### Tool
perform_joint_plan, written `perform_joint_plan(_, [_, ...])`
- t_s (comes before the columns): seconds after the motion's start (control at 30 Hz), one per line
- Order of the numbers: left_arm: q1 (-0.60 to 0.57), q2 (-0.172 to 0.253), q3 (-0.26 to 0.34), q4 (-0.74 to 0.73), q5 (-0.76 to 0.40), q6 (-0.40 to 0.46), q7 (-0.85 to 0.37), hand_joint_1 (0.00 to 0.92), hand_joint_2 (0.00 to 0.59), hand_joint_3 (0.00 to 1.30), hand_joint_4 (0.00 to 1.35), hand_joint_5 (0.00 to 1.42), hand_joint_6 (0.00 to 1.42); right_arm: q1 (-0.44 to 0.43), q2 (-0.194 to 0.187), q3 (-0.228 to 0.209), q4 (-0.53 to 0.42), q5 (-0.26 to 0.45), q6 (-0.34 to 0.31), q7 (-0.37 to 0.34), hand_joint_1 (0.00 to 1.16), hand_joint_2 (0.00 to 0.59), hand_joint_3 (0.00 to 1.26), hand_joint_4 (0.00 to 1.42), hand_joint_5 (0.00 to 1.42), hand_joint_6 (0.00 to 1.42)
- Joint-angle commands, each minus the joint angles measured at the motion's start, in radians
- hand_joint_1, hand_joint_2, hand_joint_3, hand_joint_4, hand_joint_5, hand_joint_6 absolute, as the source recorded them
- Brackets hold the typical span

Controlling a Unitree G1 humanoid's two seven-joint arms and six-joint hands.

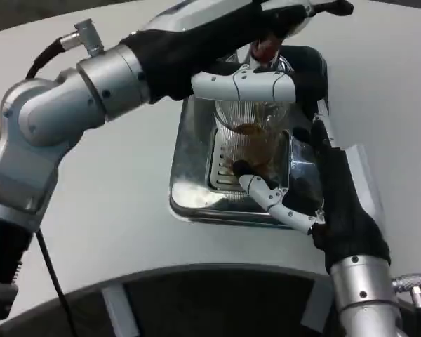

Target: Grasp the cup under the faucet to collect the drink, then remove the cup.

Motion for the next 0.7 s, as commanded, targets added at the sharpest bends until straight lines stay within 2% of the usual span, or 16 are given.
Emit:
perform_joint_plan(0.03, [0.032,0.018,-0.035,0.028,0.048,0.017,-0.041,0.0,0.086,0.14,0.02,0.06,0.13,-0.006,0.04,0.015,0.017,0.009,0.004,-0.021,0.76,0.242,0.01,0.05,0.15,0.16])
perform_joint_plan(0.7, [0.033,0.029,-0.032,0.028,0.043,0.012,-0.046,0.0,0.086,0.14,0.02,0.06,0.13,-0.064,0.042,0.016,0.106,0.014,-0.003,-0.081,0.75,0.239,0.01,0.03,0.12,0.11])
